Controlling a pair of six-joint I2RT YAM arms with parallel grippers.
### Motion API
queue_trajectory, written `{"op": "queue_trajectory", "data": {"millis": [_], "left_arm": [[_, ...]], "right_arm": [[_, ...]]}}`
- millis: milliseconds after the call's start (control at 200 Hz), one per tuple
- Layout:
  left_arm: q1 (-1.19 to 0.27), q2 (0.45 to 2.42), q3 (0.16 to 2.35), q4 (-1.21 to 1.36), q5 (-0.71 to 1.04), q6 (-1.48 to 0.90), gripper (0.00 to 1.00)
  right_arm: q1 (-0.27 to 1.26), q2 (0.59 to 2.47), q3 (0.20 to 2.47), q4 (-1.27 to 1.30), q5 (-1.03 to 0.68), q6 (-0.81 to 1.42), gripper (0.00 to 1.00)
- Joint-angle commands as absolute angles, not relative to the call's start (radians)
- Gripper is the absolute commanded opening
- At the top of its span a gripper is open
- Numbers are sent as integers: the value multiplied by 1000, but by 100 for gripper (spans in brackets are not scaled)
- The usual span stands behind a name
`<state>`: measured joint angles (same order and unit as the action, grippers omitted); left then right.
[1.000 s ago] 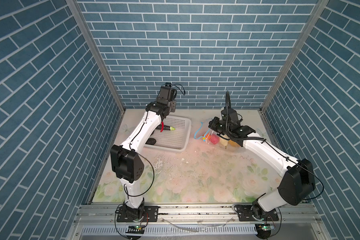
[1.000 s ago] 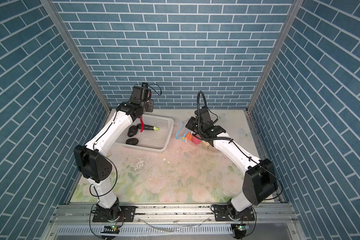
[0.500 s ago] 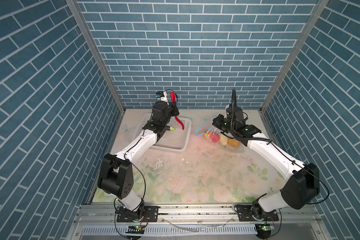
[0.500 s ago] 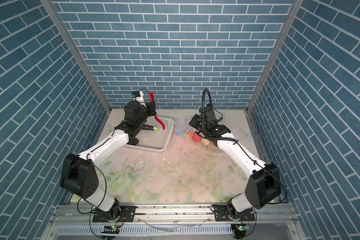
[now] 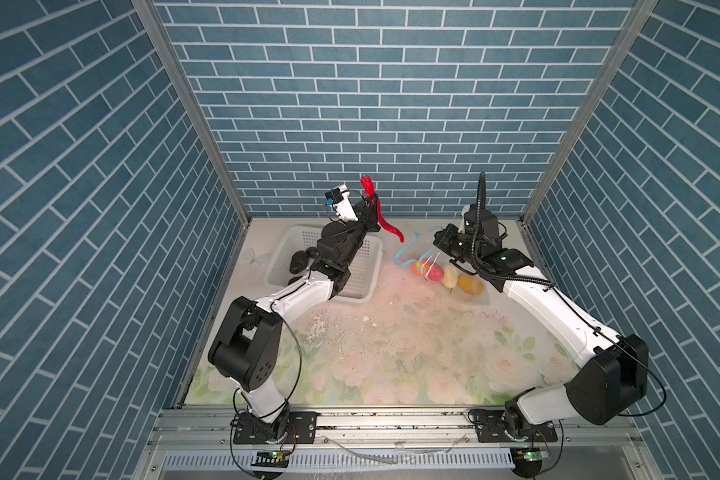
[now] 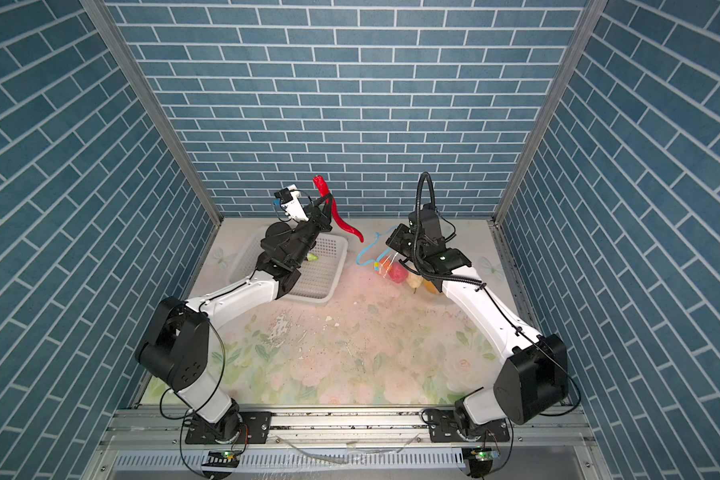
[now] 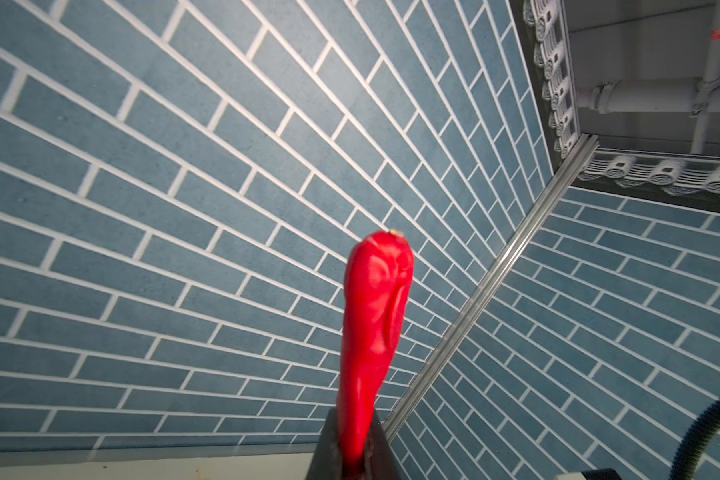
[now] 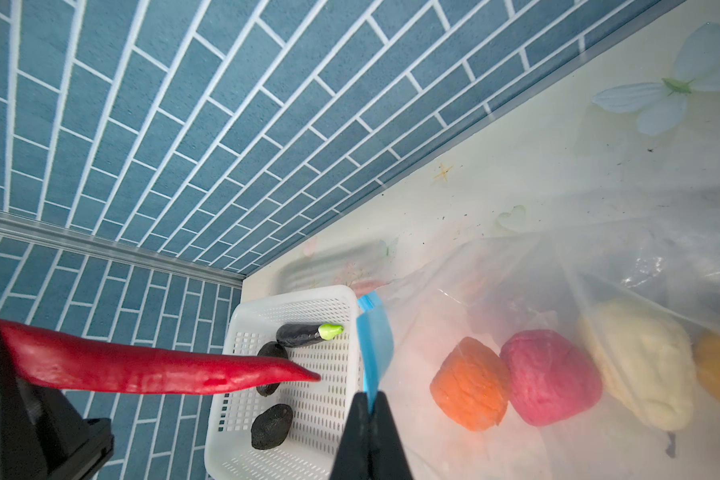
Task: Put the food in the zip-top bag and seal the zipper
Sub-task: 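Lift the red chili out of the basket with the left gripper, then carry the red chili to the bag mouth beside the right gripper and lower it in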
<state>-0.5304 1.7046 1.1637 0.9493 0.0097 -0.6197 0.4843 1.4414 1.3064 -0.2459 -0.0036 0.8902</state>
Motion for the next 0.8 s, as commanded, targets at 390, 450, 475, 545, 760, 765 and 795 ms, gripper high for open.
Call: {"op": "queue_trajectory", "data": {"millis": [390,450,475,545,760,765,795], "left_arm": [[-635,1800,1116,1142,57,-618,0],[-644,1815,1126,1147,64,-625,0],[-649,1821,1133,1147,68,-626,0],[-666,1839,1148,1146,77,-621,0],[-701,1895,1174,1173,84,-628,0],[-702,1896,1175,1173,84,-629,0],[-704,1902,1179,1177,84,-632,0]], "right_arm": [[462,1373,1341,-195,-8,899,2],[461,1368,1335,-195,-4,899,2],[461,1366,1333,-194,-3,899,2],[462,1359,1330,-194,-2,899,2],[460,1345,1322,-195,-2,900,2],[460,1345,1322,-195,-1,900,2],[461,1344,1321,-195,-2,900,2]]}}
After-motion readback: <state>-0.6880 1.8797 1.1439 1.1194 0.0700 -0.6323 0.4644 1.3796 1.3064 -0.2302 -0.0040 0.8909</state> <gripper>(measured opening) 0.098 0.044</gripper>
